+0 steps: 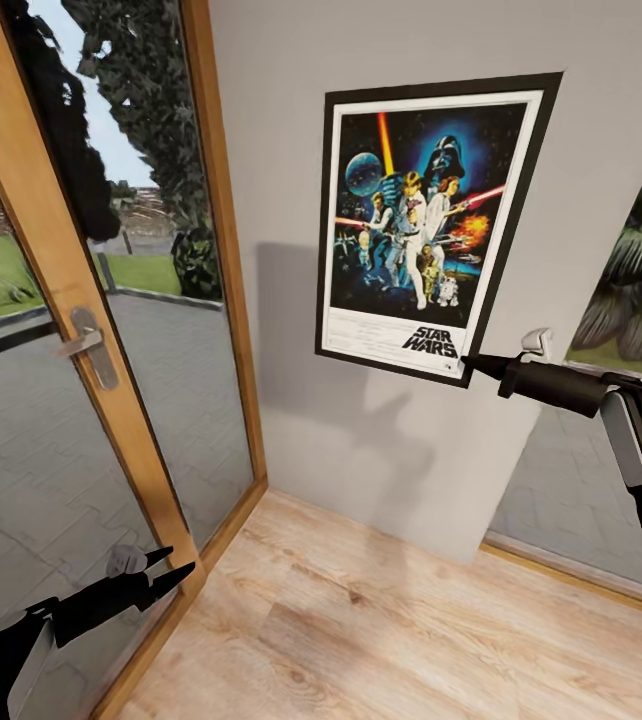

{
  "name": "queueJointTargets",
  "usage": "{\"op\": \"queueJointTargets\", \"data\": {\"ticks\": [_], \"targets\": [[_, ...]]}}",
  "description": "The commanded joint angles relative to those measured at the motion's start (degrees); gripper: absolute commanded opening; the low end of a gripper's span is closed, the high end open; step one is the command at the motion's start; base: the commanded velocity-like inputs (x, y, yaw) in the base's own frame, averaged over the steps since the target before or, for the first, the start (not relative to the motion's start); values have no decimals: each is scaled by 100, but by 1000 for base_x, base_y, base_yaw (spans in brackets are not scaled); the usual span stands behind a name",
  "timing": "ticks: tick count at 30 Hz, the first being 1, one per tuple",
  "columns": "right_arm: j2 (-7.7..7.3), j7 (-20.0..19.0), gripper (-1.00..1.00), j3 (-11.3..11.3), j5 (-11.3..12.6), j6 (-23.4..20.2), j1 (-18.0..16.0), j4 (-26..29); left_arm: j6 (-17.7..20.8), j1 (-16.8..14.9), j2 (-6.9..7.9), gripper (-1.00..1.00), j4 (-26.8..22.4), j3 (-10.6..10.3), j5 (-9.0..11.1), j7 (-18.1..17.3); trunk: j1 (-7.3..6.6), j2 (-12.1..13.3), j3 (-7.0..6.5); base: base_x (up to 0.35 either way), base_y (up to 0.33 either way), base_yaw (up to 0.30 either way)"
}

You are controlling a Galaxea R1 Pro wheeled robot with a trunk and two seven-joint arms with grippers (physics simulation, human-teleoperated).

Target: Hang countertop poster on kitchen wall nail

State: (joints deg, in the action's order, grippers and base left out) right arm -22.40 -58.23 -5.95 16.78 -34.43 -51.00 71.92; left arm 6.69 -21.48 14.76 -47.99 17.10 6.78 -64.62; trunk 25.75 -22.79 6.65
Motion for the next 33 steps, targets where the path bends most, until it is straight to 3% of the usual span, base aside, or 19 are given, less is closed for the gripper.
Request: {"op": "queueJointTargets", "data": {"ticks": [1, 33], "targets": [[-1, -17, -100, -2, 44, -53, -6, -4, 60, -5, 0, 100, 0, 4, 25, -24, 4, -13, 13, 9, 0, 0], [25, -13, -100, 0, 64, -46, -6, -20, 60, -5, 0, 100, 0, 4, 25, -24, 4, -13, 13, 86, 0, 0]]}}
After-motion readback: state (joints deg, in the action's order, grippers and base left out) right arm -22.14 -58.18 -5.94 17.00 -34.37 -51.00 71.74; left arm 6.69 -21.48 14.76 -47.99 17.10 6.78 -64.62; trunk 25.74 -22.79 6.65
